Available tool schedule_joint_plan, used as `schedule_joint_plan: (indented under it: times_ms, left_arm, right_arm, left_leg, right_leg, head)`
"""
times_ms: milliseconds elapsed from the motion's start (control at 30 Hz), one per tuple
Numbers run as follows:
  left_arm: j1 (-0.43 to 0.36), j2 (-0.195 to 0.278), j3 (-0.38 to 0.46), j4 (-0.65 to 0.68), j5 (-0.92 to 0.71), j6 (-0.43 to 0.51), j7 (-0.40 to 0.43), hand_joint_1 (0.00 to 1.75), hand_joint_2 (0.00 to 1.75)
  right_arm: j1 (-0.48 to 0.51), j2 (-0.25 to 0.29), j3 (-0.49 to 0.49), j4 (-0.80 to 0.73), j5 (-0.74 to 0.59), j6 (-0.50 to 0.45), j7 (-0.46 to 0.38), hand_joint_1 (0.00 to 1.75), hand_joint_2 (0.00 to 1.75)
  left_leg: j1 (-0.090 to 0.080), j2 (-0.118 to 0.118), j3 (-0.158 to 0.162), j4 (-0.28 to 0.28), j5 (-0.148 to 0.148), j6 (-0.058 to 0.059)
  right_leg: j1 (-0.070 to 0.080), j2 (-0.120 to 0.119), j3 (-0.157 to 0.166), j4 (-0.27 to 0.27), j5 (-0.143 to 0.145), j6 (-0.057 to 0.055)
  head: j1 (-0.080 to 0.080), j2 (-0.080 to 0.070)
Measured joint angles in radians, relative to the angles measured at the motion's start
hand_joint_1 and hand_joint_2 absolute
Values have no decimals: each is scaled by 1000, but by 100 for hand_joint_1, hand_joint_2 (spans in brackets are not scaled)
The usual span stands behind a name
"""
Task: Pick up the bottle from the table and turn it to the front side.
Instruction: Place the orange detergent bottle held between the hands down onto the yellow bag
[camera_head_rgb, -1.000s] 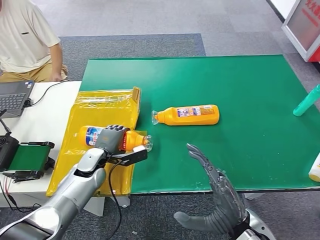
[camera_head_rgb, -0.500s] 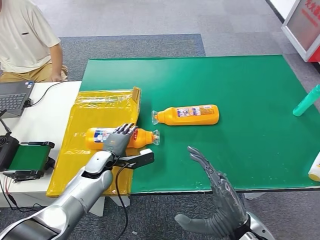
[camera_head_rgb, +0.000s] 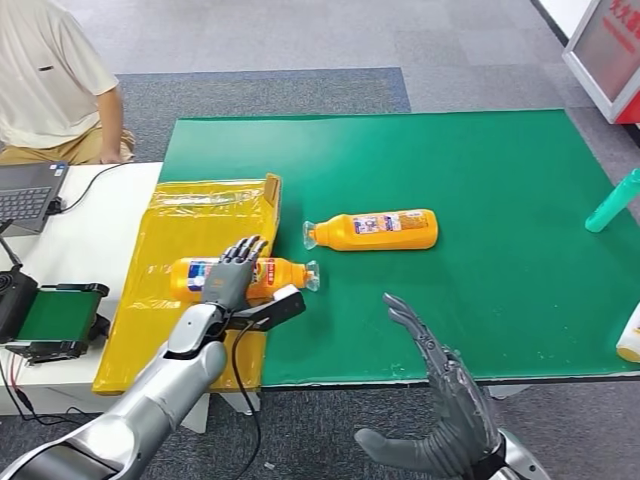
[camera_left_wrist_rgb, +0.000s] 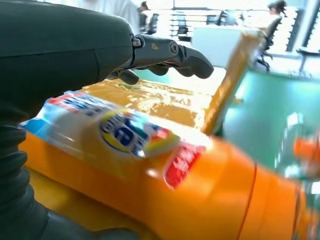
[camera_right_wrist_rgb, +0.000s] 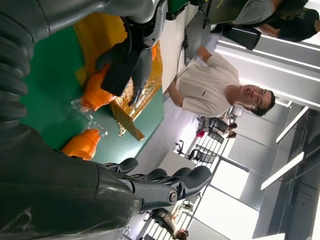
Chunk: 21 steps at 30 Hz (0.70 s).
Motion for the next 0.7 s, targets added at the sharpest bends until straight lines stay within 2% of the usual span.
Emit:
schedule_joint_plan:
  times_ms: [267,400,600,700]
  left_arm:
    - [49,2,62,-131,5,169,-25,0,175]
    - [87,7,69,-224,2,183,-35,0,175]
    - [180,6,77,-430,152,76,-80,0,175]
    - [220,2,82,-523,338,-51,-133,0,175]
  right_arm:
    - [-7,0,20,3,-13,-7,17,0,175]
    - [-5,0,26,6,-17,-15,24,0,175]
    - [8,-1,28,6,-13,-36,33,0,175]
    - [17,-3,26,6,-3,-52,39,0,175]
  left_leg:
    - [0,0,0,0,0,0]
    - [0,0,0,0,0,0]
    - [0,0,-1,0,-1,0]
    - [0,0,-1,0,-1,0]
  right_leg:
    - [0,0,0,0,0,0]
    - [0,0,0,0,0,0]
    - [0,0,0,0,0,0]
    - [0,0,0,0,0,0]
  head:
    - [0,0]
    - [0,0]
    - [0,0]
    - [0,0]
